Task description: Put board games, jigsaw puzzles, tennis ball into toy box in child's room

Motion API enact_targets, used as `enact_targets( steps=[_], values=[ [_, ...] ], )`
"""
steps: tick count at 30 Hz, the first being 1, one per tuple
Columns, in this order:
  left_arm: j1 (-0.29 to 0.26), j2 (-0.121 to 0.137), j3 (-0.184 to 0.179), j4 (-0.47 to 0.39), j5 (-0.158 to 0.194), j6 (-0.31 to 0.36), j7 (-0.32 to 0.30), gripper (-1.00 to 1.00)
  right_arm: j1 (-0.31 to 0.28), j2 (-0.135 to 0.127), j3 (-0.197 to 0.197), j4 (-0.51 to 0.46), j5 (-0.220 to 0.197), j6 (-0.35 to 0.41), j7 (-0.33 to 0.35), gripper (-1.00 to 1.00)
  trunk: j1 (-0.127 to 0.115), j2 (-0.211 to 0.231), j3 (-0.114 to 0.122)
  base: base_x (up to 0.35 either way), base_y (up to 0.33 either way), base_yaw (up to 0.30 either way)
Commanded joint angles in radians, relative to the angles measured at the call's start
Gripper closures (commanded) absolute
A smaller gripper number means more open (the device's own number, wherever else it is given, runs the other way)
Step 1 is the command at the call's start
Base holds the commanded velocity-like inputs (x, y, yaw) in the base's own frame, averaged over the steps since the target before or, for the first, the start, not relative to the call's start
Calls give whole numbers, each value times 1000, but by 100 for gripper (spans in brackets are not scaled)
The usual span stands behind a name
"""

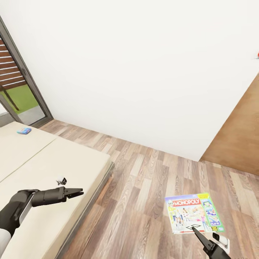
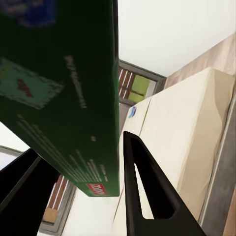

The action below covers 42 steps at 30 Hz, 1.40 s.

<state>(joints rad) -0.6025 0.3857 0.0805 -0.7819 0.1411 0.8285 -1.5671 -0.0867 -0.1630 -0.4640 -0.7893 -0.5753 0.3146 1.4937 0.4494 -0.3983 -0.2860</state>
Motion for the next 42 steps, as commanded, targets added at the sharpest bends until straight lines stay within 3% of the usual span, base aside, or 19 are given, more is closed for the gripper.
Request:
enact_targets(
  steps=[1, 34, 42],
  values=[
    [0, 0, 0, 0, 0, 11, -4, -100, -1, 0, 0, 0, -1, 11, 3, 100, 1, -2, 0, 0, 0, -142],
    [-3, 3, 4, 3, 0, 11, -4, -100, 0, -1, -3, 0, -1, 11, 4, 100, 1, -2, 51, 0, 0, -128],
    [-3, 1, 2, 3, 0, 11, -4, -100, -1, -3, -4, -1, -2, 12, 7, 100, 1, -2, 54, 0, 0, -35]
  ],
)
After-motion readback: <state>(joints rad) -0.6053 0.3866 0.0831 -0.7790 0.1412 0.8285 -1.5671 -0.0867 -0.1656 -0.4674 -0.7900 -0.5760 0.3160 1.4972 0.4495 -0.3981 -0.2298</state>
